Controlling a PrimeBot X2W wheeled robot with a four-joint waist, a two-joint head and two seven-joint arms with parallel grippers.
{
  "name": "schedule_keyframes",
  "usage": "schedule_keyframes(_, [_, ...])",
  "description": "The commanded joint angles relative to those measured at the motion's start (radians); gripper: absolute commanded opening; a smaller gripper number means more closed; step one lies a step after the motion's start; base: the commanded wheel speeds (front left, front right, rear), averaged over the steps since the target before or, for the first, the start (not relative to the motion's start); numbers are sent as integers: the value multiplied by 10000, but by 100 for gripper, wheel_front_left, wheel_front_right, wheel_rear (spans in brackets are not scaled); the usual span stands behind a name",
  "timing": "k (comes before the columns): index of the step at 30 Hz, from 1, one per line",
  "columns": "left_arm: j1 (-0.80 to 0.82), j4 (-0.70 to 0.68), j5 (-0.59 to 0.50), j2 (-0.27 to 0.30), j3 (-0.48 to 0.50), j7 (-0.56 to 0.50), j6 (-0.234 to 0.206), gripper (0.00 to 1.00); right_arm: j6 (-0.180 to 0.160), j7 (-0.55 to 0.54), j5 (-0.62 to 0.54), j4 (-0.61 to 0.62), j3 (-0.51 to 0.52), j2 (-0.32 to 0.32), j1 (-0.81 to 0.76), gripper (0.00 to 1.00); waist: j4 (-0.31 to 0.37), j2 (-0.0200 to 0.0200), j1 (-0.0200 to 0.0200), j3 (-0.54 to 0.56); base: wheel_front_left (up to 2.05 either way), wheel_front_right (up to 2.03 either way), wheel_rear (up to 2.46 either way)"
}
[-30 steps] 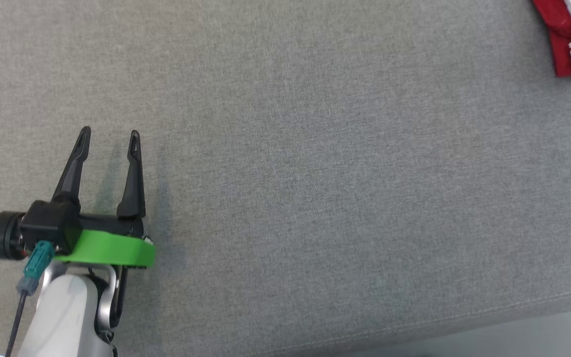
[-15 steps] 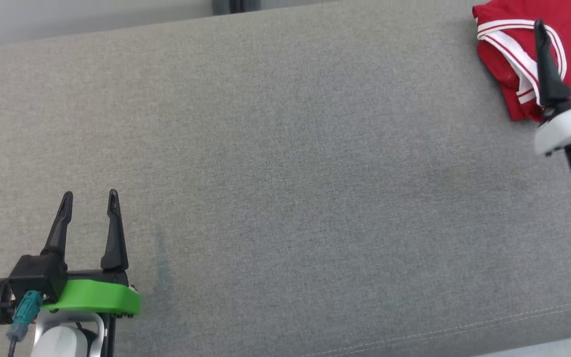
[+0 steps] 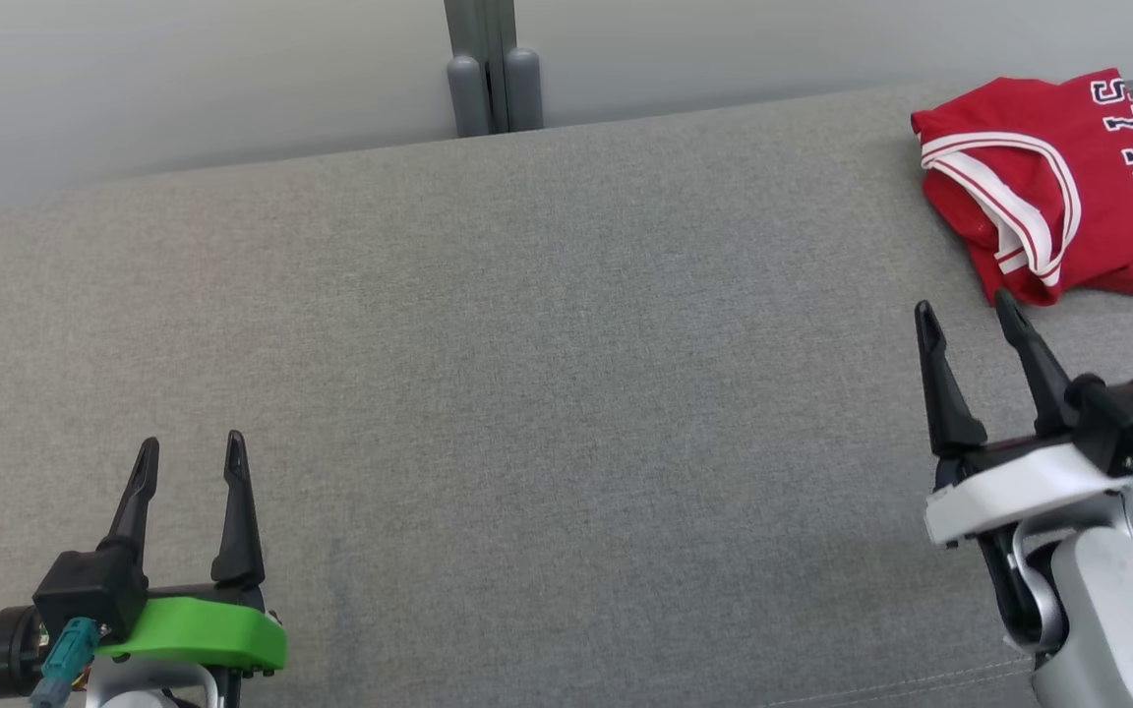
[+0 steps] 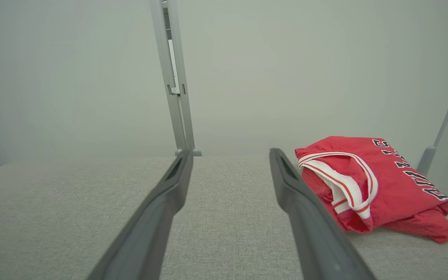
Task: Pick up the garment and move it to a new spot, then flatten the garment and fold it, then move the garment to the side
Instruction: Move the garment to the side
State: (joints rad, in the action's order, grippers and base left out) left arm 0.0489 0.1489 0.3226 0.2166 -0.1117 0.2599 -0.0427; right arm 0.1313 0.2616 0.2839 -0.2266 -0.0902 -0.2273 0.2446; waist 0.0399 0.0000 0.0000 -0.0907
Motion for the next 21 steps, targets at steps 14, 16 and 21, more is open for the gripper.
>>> schedule_keyframes(14, [-430,-56,231,312,62,-234,-51,100,-12,-175,-760,1253,531,1020,-2186,100,-342,0,0,983,0,0,0])
schedule_keyframes(16, [-413,-97,220,358,36,-328,-45,100,-12,-260,-846,1377,603,1061,-2271,100,-403,0,0,1003,0,0,0])
schedule_keyframes(21, [-344,-253,235,430,33,-536,-91,100,-12,-398,-1016,1539,787,1169,-2468,100,-549,0,0,1028,0,0,0])
